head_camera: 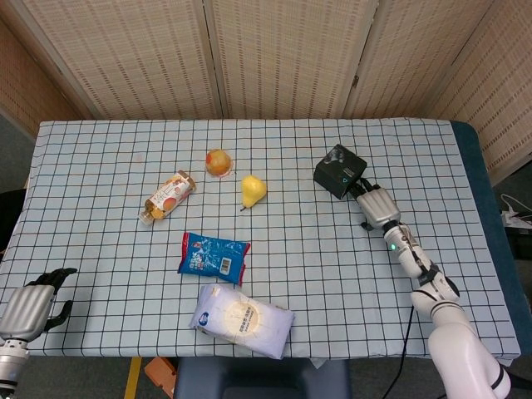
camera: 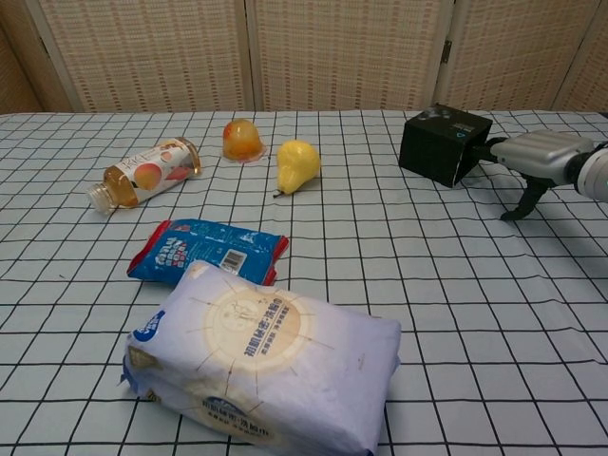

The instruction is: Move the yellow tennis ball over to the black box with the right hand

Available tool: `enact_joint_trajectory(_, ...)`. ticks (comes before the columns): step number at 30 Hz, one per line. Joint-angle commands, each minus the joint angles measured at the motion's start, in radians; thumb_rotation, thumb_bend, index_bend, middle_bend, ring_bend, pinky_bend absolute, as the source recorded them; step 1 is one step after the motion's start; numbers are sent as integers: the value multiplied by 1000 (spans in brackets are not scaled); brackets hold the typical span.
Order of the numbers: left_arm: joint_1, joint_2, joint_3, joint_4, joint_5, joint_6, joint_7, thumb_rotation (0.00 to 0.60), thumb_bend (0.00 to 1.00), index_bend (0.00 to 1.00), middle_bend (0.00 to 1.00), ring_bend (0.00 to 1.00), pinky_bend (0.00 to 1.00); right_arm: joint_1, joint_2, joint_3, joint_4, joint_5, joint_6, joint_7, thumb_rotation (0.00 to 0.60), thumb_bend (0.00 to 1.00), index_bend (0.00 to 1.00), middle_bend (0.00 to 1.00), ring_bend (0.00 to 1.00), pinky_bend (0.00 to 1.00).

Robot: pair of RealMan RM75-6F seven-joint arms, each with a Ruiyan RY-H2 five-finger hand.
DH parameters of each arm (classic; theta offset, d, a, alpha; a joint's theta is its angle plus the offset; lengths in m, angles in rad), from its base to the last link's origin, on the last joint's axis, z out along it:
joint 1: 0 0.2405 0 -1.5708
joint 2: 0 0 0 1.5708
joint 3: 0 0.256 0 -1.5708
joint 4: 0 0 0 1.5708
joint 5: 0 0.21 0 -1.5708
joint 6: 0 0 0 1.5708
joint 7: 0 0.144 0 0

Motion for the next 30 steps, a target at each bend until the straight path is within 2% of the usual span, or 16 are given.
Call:
enact_joint_trajectory(1,0,0,0,0,0,0,-1,600,440,219,227,241,438,-2,-2,-2,3,-3,9,5,600,97,0,90,0,239)
enact_joint_trajectory(15,1,3,2,-4,7,4,-6,600,440,219,227,241,438,-25,23,-12,-31,-13,76,3,600,97,0,90,0,240)
enact_joint_trajectory(17,1,3,2,-5,9,4,-8,600,441,220,227,242,438,-41,35,1,-50,-1,111,-28,600,100,39,90,0,248)
enact_joint_trajectory(20,2,5,2,-6,13,7,-13,600,441,219,227,242,438,-92,70,38,-130,36,198,-142,600,111,141,91,0,276)
enact_joint_trajectory(23,2,7,2,-8,20,12,-19,600,440,219,227,242,439,-172,167,76,-349,80,316,-275,600,111,227,108,14,285)
enact_joint_trajectory(25,3,9,2,-10,26,16,-23,600,440,219,228,242,438,-242,280,98,-600,128,373,-408,600,112,327,146,26,288)
enact_joint_trajectory(26,3,10,3,-11,29,18,-25,600,440,219,227,242,439,-274,337,105,-725,155,391,-471,600,111,342,164,33,288)
enact_joint_trajectory(27,4,11,4,-13,33,22,-26,600,440,220,227,241,438,-316,410,112,-893,199,412,-555,600,111,340,173,38,289)
enact_joint_trajectory(30,6,14,5,-18,43,30,-28,600,440,219,228,242,438,-401,548,107,-1201,272,479,-712,600,111,266,183,45,289)
